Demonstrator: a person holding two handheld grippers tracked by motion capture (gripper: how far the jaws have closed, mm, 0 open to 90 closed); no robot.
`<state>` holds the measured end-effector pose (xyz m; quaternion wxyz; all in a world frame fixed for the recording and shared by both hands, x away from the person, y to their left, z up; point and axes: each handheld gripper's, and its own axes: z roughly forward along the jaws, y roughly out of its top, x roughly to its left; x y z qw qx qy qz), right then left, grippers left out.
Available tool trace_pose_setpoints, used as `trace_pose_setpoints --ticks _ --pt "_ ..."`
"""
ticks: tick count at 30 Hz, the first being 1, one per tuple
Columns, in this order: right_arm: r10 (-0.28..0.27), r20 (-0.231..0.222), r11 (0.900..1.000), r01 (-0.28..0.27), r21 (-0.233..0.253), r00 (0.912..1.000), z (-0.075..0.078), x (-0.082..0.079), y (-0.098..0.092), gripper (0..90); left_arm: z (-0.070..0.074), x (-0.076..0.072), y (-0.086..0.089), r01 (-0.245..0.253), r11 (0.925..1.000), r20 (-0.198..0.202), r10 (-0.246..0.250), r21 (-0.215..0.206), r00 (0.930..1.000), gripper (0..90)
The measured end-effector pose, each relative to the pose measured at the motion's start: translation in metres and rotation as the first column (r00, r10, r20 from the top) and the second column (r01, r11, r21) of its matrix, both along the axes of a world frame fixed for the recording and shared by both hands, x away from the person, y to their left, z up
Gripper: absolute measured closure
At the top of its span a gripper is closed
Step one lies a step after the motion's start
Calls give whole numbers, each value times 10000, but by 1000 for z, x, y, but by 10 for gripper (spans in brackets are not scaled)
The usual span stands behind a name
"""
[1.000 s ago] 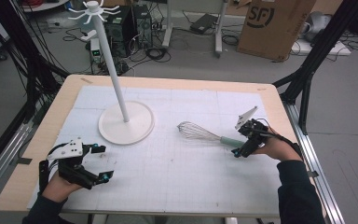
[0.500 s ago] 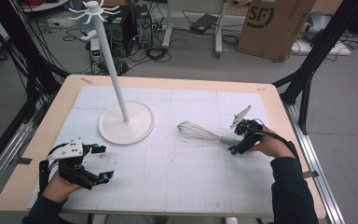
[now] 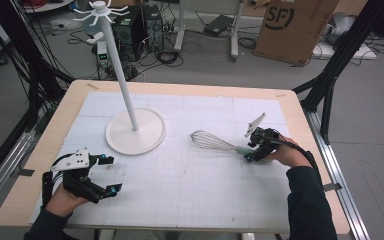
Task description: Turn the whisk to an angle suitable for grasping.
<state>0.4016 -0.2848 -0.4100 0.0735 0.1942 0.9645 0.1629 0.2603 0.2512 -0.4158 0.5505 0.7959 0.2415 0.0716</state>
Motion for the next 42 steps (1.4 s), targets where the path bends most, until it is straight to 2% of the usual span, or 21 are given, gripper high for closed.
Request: trace_pose_setpoints --ticks 2,6,7,11,17,20,21,31,34,36,40,42 --pt "-51 -30 10000 51 -24 10000 0 0 1 453 0 0 0 -7 10000 -21 7 5 10000 19" --pt "216 29 9993 -215 -318 9998 -1 1 3 551 0 0 0 20 10000 -44 -20 -16 10000 19" --pt "287 2 9994 -287 -191 9996 -2 1 4 567 0 0 0 20 10000 -44 -20 -16 10000 19" --pt "331 57 9992 -329 -232 9994 -2 2 6 579 0 0 0 -20 10000 -65 20 -65 10000 19" --pt "329 -97 9991 -332 -264 9994 -4 3 6 598 -1 0 0 4 10000 -67 -4 -13 10000 19" --pt "412 2 9990 -412 -163 9992 -4 4 6 610 -1 0 0 12 10000 -81 -13 -11 10000 19" --pt "410 -45 9991 -410 -100 9992 -4 4 6 660 -1 0 1 36 10000 -83 -36 -12 10000 19" --pt "478 174 9987 -481 168 9987 -6 1 3 677 -2 0 1 57 10000 -111 -57 23 9999 19" --pt "430 -9 9984 -429 363 9991 -6 1 1 676 -2 0 1 62 10000 -126 -61 55 9999 19" --pt "389 29 9981 -390 472 9992 -7 0 0 677 -2 0 0 63 10000 -124 -62 68 9999 19" --pt "422 273 9970 -439 641 9987 -8 -2 -2 683 -3 0 0 41 10000 -114 -40 89 9999 19" --pt "472 462 9972 -498 555 9978 -8 -4 -1 684 -3 0 0 15 10000 -127 -13 98 9999 19"
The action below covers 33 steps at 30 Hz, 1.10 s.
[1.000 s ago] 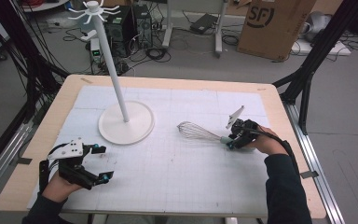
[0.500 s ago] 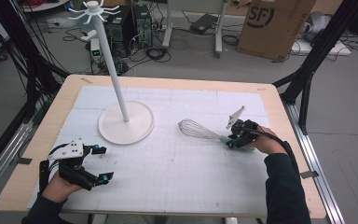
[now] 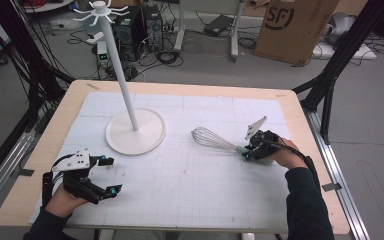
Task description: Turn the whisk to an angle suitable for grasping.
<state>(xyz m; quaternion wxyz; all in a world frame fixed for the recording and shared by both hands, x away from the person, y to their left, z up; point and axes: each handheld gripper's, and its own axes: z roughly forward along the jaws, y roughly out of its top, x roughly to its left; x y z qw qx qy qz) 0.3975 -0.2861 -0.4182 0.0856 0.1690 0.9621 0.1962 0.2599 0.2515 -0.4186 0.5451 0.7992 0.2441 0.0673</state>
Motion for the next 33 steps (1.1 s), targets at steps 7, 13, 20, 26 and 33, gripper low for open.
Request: trace_pose_setpoints --ticks 7,13,20,26,33 --pt "52 199 9989 -62 471 9998 2 -6 -2 686 0 0 1 -7 10000 7 7 13 10000 19" --pt "250 -3 9908 -248 1328 9997 4 -14 -2 686 0 0 0 -24 10000 3 24 20 10000 19" --pt "337 -217 9825 -291 1837 9992 2 -19 0 686 0 -1 0 -37 10000 14 37 -8 10000 19" --pt "400 -385 9640 -285 2645 9985 0 -24 2 686 0 -1 0 -27 10000 19 27 -27 10000 19" --pt "702 -224 9516 -602 3013 9973 6 -30 8 686 0 -1 1 -27 10000 24 27 -53 10000 19"
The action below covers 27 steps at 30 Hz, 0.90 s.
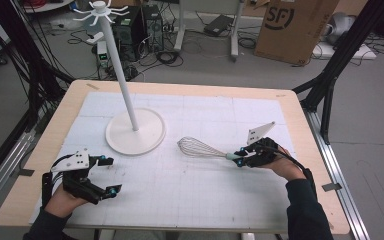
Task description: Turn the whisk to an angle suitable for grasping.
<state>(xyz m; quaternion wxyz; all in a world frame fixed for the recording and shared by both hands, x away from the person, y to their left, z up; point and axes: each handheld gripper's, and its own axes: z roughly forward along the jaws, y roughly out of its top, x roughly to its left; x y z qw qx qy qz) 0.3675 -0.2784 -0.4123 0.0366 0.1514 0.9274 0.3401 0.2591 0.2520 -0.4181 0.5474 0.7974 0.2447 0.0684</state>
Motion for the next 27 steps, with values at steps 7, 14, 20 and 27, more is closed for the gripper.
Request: trace_pose_setpoints --ticks 7,14,20,27 --pt "285 5 9992 -285 268 9996 2 -6 10 686 0 -1 0 -7 10000 -20 7 -45 10000 19" --pt "632 -12 9967 -631 514 9980 2 -9 22 686 1 0 1 23 9999 15 -23 -105 10000 19" --pt "1010 -54 9905 -1001 943 9949 3 -10 42 685 2 -1 1 51 9998 38 -50 -185 10000 19" --pt "1470 -79 9827 -1451 1150 9891 0 -11 66 686 3 -2 3 57 9995 77 -54 -305 10000 19"
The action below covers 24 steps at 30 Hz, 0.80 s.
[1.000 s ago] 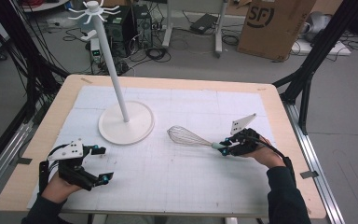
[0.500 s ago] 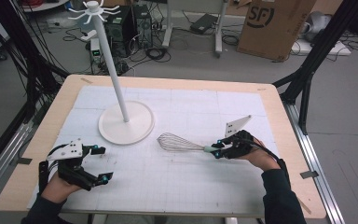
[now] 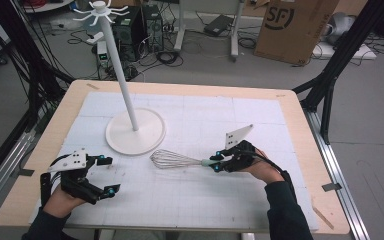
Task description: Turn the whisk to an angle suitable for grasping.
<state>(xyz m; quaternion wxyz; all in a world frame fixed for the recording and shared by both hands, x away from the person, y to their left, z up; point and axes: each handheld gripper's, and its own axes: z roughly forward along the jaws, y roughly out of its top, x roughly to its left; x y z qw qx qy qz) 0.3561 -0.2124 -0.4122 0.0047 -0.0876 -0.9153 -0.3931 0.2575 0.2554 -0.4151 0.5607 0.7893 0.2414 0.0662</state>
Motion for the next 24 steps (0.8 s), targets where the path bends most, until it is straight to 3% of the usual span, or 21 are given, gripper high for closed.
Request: trace_pose_setpoints --ticks 5,24 --pt "485 -134 9987 -483 169 9987 -3 -3 19 686 1 0 1 9 10000 11 -9 -37 10000 19" --pt "1049 -438 9923 -1017 713 9935 -14 -5 58 685 1 -1 0 48 10000 -25 -48 -44 10000 19"
